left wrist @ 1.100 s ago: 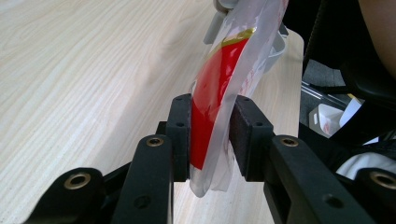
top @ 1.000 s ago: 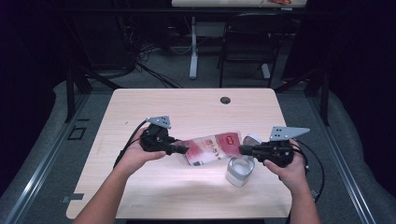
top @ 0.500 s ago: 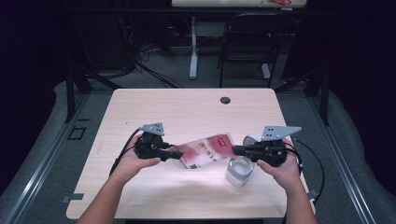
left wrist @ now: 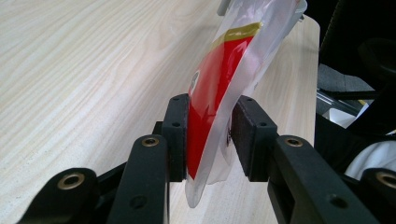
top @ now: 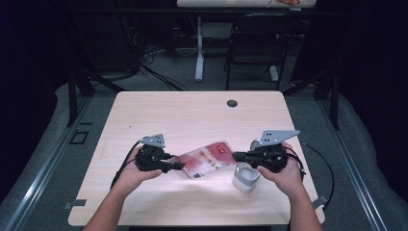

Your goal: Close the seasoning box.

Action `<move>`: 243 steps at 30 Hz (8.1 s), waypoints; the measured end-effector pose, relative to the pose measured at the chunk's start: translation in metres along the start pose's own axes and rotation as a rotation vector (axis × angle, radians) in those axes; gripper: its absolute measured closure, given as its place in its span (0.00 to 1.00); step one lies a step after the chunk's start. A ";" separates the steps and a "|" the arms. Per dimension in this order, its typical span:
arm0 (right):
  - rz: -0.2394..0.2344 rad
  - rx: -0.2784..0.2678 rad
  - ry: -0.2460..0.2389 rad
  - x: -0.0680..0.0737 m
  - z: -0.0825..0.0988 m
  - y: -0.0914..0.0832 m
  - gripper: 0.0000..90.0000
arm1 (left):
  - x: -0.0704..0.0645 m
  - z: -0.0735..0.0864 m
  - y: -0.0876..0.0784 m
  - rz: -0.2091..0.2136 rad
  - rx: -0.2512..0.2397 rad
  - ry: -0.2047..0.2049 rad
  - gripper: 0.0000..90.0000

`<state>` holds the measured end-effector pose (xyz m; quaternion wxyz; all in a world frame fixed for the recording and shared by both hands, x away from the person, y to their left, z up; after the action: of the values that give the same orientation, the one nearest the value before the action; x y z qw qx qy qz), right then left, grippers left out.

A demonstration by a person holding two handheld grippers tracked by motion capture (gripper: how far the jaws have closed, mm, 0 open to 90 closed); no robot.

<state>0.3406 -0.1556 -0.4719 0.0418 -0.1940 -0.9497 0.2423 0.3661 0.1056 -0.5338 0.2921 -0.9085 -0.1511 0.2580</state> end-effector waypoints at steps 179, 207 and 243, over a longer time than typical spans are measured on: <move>0.043 0.123 -0.106 0.027 -0.095 0.085 0.57 | 0.037 0.023 -0.043 -0.145 -0.167 -0.088 0.58; 0.246 0.106 0.000 -0.013 -0.077 0.056 0.50 | 0.045 0.028 -0.057 -0.183 -0.192 -0.126 0.56; 0.391 0.114 0.104 -0.054 -0.046 0.007 0.49 | 0.054 0.030 -0.069 -0.205 -0.224 -0.164 0.55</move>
<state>0.4004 -0.1504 -0.4337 0.0539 -0.3842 -0.8752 0.2889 0.3852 0.1960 -0.5335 0.2005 -0.8910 -0.2941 0.2816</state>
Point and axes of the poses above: each handheld gripper's, and its own axes: y roughly forward along the jaws, z roughly out of its underside, x roughly to its left, the point moved 7 cm from there along y, roughly forward along the jaws, and after that the axes turned 10 degrees about -y, right-handed, at the moved point
